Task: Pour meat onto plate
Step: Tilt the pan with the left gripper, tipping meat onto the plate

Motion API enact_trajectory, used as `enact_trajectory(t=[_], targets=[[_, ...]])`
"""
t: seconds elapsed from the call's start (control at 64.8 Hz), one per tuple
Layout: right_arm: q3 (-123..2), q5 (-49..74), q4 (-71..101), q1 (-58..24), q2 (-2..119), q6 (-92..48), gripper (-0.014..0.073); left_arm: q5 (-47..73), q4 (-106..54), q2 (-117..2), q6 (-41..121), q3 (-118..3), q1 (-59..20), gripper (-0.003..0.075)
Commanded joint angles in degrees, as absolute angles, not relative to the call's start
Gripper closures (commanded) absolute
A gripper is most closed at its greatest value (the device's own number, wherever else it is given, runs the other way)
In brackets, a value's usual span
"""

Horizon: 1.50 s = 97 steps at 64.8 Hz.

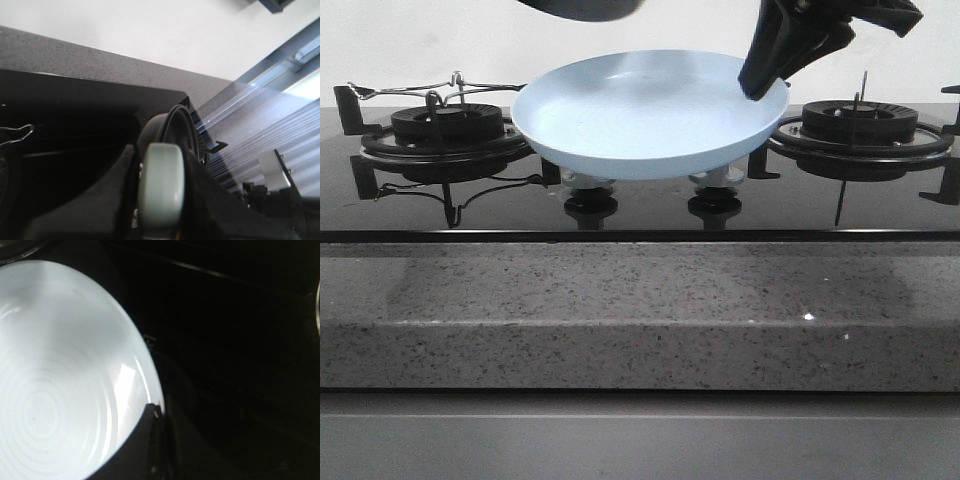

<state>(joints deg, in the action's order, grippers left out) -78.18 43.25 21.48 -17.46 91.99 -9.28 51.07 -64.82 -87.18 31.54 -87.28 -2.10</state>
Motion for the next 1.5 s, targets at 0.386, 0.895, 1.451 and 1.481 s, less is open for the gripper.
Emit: enact_trajectory(t=[0.386,0.895,1.451,1.481], targets=[[-79.63,40.31,23.20,-17.58,89.06,-9.67,0.0652,29.89,-35.96,-76.54,30.74,-89.29,-24.82,0.0741],[-79.63,40.31,23.20,-17.58,89.06,-9.67,0.0652,23.48,-7.46,-75.60,30.74,-89.29,-38.61,0.0741],[-79.63,40.31,23.20,-17.58,89.06,-9.67,0.0652,24.76,-27.68,-75.46,24.80,-89.29,-26.33,0.0740],[-79.63,40.31,23.20,-17.58,89.06,-9.67,0.0652,25.72,-32.60,-75.46,24.96,-89.29,-23.39,0.0740]])
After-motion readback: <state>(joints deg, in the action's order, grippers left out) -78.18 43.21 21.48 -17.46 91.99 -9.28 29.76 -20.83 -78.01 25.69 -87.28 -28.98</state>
